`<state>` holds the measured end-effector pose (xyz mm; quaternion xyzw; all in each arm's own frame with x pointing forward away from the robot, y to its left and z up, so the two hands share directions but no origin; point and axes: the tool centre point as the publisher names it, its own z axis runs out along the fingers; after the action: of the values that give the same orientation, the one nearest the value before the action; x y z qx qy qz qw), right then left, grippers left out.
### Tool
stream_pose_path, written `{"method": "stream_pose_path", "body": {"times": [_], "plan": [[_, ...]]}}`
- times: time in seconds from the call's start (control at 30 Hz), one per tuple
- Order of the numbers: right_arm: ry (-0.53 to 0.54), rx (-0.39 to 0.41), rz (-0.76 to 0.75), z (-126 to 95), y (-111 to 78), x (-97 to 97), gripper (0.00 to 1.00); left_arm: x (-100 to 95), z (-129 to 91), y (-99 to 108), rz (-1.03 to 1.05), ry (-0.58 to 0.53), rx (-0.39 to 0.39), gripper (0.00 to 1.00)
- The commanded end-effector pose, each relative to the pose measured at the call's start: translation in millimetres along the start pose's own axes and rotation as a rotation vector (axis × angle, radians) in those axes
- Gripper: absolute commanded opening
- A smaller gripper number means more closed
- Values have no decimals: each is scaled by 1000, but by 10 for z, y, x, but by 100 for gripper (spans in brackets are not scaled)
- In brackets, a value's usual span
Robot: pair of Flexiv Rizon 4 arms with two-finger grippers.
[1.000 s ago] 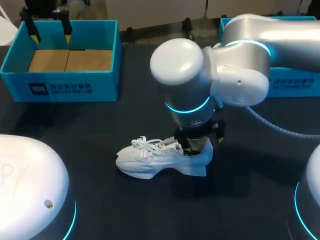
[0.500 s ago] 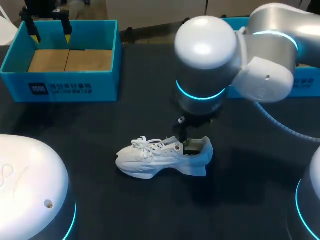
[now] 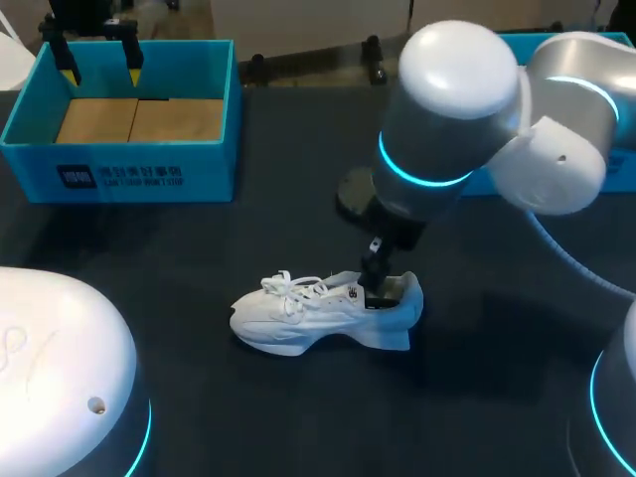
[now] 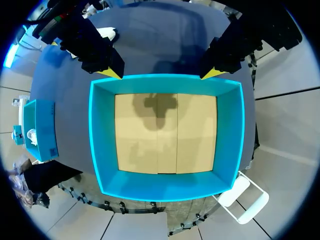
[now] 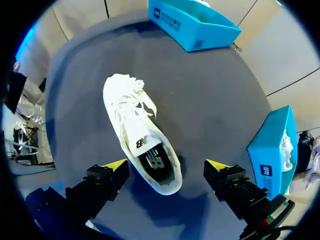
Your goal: Take the shoe out of the shoebox, open the shoe tongue, remove and reinsert the insole, then place the shoe into the shoebox
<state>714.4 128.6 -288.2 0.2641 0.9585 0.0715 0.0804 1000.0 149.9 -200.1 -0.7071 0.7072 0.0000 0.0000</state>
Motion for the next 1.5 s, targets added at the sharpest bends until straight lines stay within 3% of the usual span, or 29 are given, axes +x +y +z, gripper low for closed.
{"method": "stream_pose_path", "body": {"times": [0.03,0.23,0.27,0.5,0.93,1.03,1.2,1.5], "plan": [[32,-17,-1,9,-58,-28,100,-1,0,0,0,0,0,100],[32,-17,-1,9,-58,-28,100,-1,0,0,0,0,0,100],[37,-75,13,-9,-88,-7,100,-1,0,0,0,0,0,100],[79,-232,10,-104,-324,116,100,-1,0,0,0,0,0,100],[151,-286,-171,-234,-656,-79,100,-1,0,0,0,0,0,100],[150,-294,-213,-225,-714,-140,100,-1,0,0,0,0,0,100],[117,-372,-318,-165,-748,-214,100,-1,0,0,0,0,0,100],[160,-472,-443,80,-837,-180,100,-1,0,0,0,0,0,100]]}}
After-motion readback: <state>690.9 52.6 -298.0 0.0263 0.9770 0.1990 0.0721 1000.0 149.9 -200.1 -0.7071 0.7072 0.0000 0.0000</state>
